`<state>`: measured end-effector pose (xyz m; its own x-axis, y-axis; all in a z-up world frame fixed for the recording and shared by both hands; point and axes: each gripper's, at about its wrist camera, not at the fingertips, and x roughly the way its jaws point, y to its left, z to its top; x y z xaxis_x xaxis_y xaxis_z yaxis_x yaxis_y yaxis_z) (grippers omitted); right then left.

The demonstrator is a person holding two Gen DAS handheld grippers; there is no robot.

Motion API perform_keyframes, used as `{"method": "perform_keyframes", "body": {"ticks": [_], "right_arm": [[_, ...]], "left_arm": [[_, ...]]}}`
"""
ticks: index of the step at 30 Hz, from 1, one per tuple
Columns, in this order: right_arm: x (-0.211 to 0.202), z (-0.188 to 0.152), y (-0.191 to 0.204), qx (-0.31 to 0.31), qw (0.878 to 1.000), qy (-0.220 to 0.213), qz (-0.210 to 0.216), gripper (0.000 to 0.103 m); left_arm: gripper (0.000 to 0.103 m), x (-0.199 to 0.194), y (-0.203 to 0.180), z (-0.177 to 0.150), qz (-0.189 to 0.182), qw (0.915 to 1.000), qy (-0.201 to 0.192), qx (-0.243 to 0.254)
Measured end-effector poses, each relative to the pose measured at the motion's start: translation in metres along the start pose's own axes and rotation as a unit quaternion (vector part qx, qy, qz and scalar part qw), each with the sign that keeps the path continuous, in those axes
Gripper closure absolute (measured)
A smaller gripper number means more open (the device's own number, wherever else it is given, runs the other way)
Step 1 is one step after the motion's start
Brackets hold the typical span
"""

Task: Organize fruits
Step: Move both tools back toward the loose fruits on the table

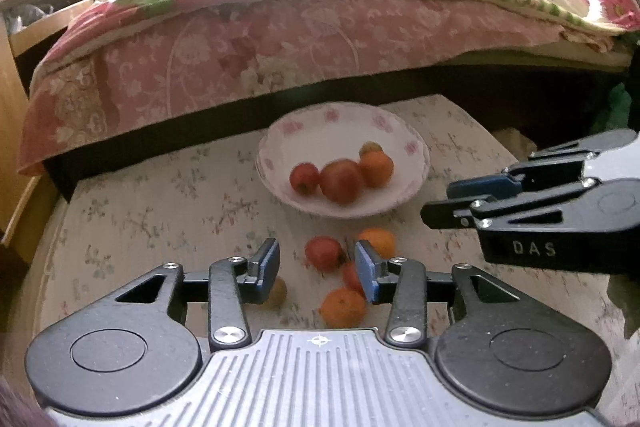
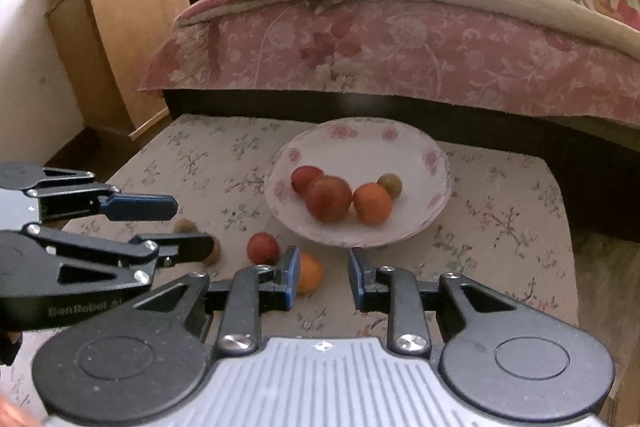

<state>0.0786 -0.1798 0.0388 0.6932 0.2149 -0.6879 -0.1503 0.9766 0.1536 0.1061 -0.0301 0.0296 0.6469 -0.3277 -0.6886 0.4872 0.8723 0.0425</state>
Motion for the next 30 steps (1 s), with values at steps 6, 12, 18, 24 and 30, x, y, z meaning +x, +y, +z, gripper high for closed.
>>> {"method": "perform_keyframes", "body": {"ticks": [6,12,18,24,30], "right_arm": [[-0.003,-0.006,0.010,-0.016,1.000,0.024,0.004,0.076],[0.009,-0.008,0.005,-0.018,0.999,0.039,0.005,0.076],[0.030,-0.016,-0.005,-0.002,0.998,0.065,0.017,0.076],[0.035,-0.015,-0.006,-0.001,0.997,0.067,0.032,0.075],[0.038,-0.017,-0.004,-0.006,0.997,0.073,0.031,0.075]], "left_arm": [[0.051,-0.002,0.000,-0.016,-0.014,0.9997,0.019,-0.009],[0.051,0.021,-0.006,-0.028,-0.028,0.9986,0.045,0.003],[0.052,0.042,-0.013,-0.036,-0.032,0.9972,0.067,0.009],[0.052,0.052,-0.014,-0.033,-0.033,0.9972,0.064,0.016],[0.057,0.056,-0.013,-0.033,-0.030,0.9976,0.057,0.025]]}}
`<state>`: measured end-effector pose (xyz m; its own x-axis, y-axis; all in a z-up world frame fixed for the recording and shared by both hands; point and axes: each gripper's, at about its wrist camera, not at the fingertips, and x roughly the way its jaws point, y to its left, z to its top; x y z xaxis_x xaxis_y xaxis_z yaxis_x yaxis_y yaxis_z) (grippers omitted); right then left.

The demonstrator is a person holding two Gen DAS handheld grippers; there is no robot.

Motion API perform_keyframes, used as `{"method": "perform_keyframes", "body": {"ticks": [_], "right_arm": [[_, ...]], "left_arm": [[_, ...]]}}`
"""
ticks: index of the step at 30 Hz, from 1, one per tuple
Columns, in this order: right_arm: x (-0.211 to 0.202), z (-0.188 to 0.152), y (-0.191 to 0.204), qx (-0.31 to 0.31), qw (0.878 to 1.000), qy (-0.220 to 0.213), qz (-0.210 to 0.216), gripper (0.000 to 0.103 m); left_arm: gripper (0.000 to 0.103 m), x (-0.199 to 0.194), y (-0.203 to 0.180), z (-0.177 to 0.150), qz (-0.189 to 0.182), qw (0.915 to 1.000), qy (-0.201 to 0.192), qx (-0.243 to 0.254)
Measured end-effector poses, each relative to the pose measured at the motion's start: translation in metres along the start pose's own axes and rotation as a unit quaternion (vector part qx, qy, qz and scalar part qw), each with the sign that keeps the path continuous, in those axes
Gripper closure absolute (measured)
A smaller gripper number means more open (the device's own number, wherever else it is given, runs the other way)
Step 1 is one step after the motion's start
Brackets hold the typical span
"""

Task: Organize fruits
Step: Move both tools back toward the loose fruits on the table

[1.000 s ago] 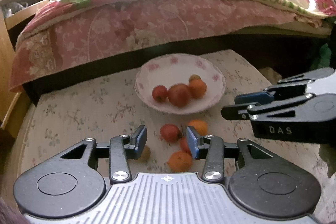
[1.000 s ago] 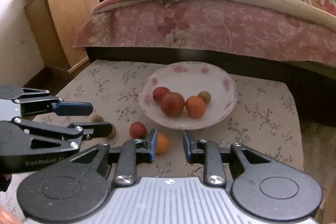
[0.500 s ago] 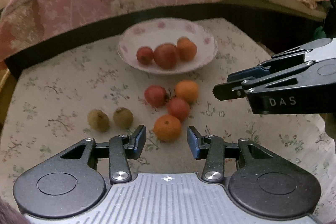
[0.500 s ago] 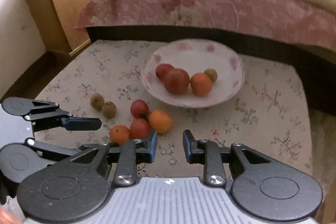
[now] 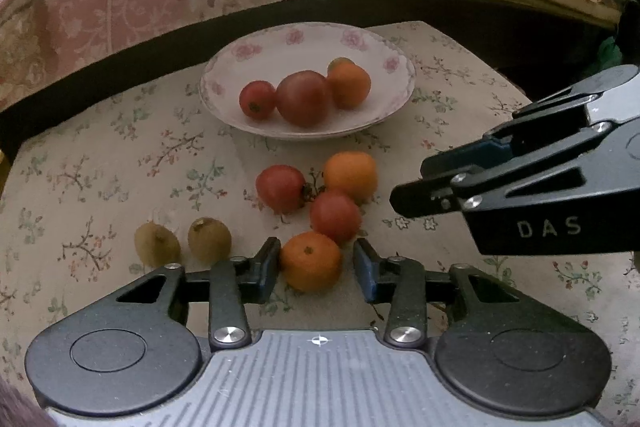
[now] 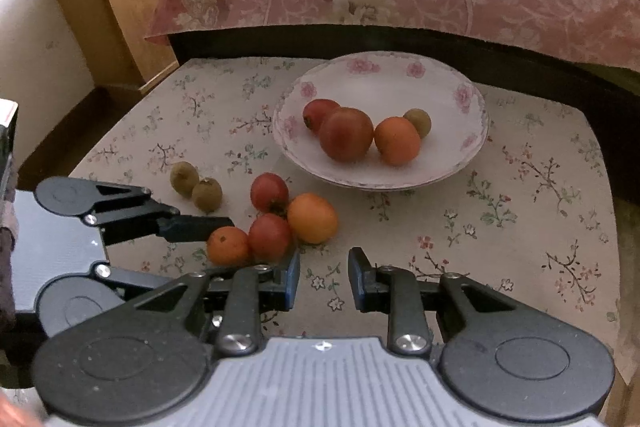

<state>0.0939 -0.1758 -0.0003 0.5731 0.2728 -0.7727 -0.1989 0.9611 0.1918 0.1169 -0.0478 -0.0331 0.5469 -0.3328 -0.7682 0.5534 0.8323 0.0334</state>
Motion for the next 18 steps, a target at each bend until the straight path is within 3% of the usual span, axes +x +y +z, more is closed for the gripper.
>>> {"method": "perform_keyframes", "body": {"ticks": [2,11,18], "right_arm": [[0.002,0.000,-0.001,0.002,1.000,0.003,0.000,0.075],[0.004,0.001,0.000,0.004,1.000,0.006,0.007,0.075],[0.012,0.001,0.009,0.015,0.999,0.009,0.046,0.075]], "left_arm": [[0.062,0.000,0.000,0.001,0.000,1.0000,-0.001,0.001],[0.063,-0.014,0.003,-0.008,-0.005,0.9999,0.008,0.013],[0.063,-0.027,0.004,-0.020,-0.006,0.9999,0.012,0.007]]}}
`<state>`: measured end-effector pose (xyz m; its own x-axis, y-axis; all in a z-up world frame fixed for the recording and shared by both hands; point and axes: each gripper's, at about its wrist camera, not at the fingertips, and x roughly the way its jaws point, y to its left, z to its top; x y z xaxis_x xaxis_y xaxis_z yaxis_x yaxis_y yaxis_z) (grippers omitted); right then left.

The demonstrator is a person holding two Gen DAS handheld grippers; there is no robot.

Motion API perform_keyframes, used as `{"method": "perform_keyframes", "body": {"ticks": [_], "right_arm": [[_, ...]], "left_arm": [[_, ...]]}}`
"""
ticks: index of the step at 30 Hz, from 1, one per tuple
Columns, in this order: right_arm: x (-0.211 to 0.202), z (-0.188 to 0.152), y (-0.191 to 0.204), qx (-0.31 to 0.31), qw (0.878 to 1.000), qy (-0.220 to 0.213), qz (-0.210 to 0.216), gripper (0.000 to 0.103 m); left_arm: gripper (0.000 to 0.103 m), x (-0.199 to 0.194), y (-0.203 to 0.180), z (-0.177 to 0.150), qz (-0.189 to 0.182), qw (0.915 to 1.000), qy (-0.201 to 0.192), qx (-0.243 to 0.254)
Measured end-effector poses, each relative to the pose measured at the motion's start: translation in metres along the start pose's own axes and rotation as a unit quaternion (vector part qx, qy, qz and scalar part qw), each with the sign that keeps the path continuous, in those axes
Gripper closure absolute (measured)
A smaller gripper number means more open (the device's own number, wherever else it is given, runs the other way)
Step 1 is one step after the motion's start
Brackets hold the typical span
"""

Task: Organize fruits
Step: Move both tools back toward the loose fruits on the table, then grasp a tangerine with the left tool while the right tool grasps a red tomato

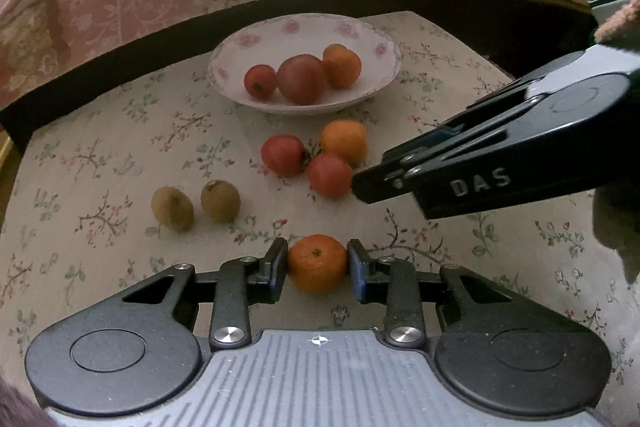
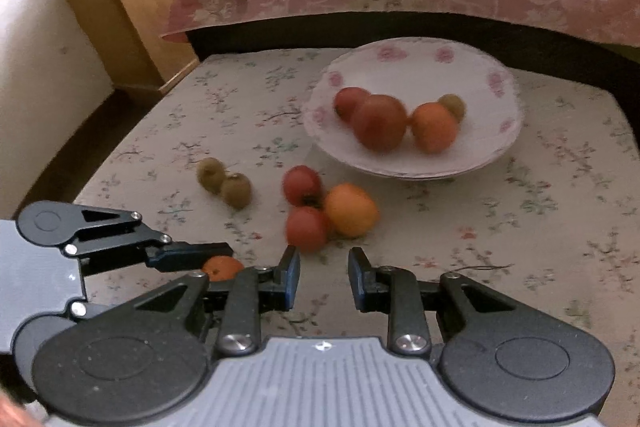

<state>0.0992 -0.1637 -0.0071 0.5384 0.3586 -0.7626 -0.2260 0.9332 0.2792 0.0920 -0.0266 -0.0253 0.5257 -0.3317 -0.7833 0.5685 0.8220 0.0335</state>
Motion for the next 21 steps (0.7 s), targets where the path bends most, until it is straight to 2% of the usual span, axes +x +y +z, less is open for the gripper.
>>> {"method": "perform_keyframes", "body": {"ticks": [7,12,16,21], "right_arm": [[0.015,0.002,0.007,0.005,1.000,0.009,0.015,0.075],[0.021,0.005,0.013,-0.007,1.000,0.004,-0.001,0.075],[0.023,0.005,0.019,-0.007,1.000,-0.001,-0.007,0.067],[0.027,0.004,0.029,-0.021,0.999,-0.011,-0.031,0.066]], "left_arm": [[0.063,-0.002,0.001,-0.007,-0.007,1.0000,0.005,-0.002],[0.062,-0.006,0.004,-0.012,-0.013,0.9999,0.005,-0.010],[0.061,-0.006,0.002,-0.014,-0.015,0.9999,0.002,-0.003],[0.058,-0.007,0.001,-0.013,-0.017,0.9998,0.002,0.000]]}}
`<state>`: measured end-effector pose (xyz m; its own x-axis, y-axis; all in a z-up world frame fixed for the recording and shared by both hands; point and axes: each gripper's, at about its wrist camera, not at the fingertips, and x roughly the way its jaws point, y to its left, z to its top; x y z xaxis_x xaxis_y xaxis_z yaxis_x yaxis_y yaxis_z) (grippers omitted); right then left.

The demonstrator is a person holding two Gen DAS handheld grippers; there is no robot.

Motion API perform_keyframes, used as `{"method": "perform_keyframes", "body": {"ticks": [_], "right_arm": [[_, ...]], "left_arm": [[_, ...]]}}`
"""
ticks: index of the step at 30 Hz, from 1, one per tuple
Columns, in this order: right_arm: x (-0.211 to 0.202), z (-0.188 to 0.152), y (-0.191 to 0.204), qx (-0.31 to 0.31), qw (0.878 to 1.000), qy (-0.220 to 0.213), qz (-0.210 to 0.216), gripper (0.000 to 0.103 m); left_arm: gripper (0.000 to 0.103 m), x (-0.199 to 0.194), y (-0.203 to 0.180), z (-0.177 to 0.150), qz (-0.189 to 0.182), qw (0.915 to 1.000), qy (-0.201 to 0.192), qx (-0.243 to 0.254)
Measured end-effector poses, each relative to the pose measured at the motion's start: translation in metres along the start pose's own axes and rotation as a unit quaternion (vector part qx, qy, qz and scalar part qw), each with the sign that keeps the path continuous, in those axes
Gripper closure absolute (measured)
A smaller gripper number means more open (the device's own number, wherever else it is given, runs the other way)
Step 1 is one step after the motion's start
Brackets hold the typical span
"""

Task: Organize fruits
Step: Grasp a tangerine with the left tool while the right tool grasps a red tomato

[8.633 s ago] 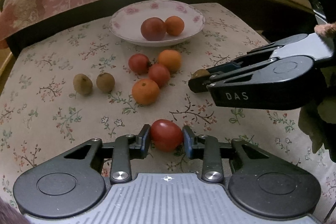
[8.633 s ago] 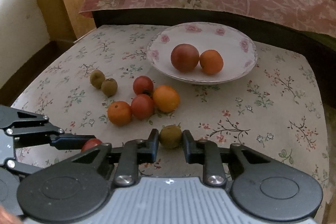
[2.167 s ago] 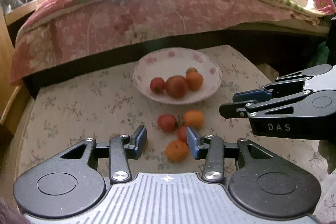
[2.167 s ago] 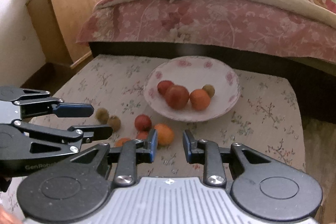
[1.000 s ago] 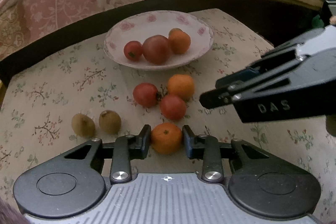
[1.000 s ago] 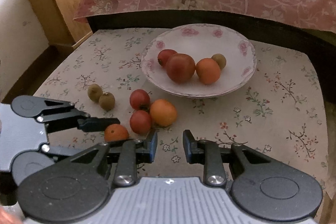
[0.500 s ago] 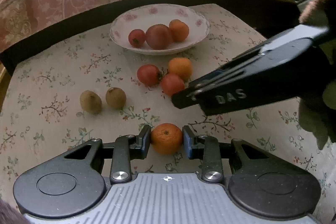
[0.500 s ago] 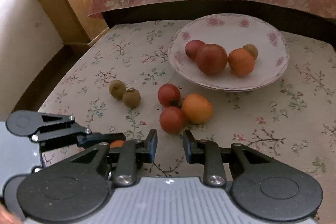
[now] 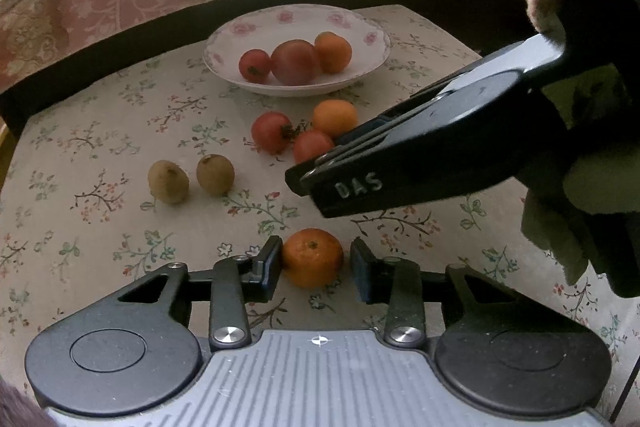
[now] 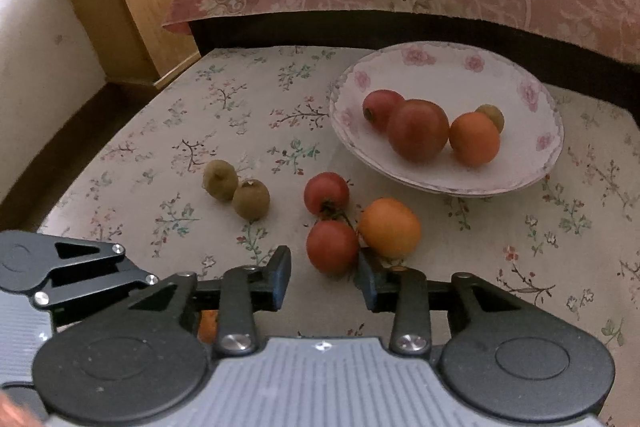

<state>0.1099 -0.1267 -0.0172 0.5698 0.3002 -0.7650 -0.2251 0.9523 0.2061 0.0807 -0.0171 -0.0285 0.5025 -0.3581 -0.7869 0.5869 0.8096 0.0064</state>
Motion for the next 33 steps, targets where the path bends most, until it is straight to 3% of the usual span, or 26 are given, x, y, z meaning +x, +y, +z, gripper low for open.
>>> {"method": "perform_keyframes", "body": {"ticks": [5,7,13,23,33], "right_arm": [[0.002,0.001,0.005,0.000,1.000,-0.004,-0.010,0.067],[0.003,0.002,0.008,-0.005,1.000,-0.001,-0.018,0.072],[-0.010,-0.004,0.002,0.000,1.000,0.009,-0.020,0.074],[-0.051,-0.046,-0.008,-0.013,0.998,0.045,-0.052,0.074],[-0.049,-0.051,-0.013,-0.021,0.999,0.018,-0.037,0.072]], "left_arm": [[0.056,0.000,0.000,0.000,0.001,1.0000,0.000,0.000],[0.057,-0.001,-0.001,0.000,0.003,1.0000,0.001,-0.002],[0.062,-0.001,0.002,0.001,0.003,0.9999,0.004,-0.017],[0.062,-0.001,-0.005,0.000,-0.004,1.0000,0.005,0.000],[0.056,0.001,-0.011,-0.002,0.004,0.9999,0.002,0.016]]}}
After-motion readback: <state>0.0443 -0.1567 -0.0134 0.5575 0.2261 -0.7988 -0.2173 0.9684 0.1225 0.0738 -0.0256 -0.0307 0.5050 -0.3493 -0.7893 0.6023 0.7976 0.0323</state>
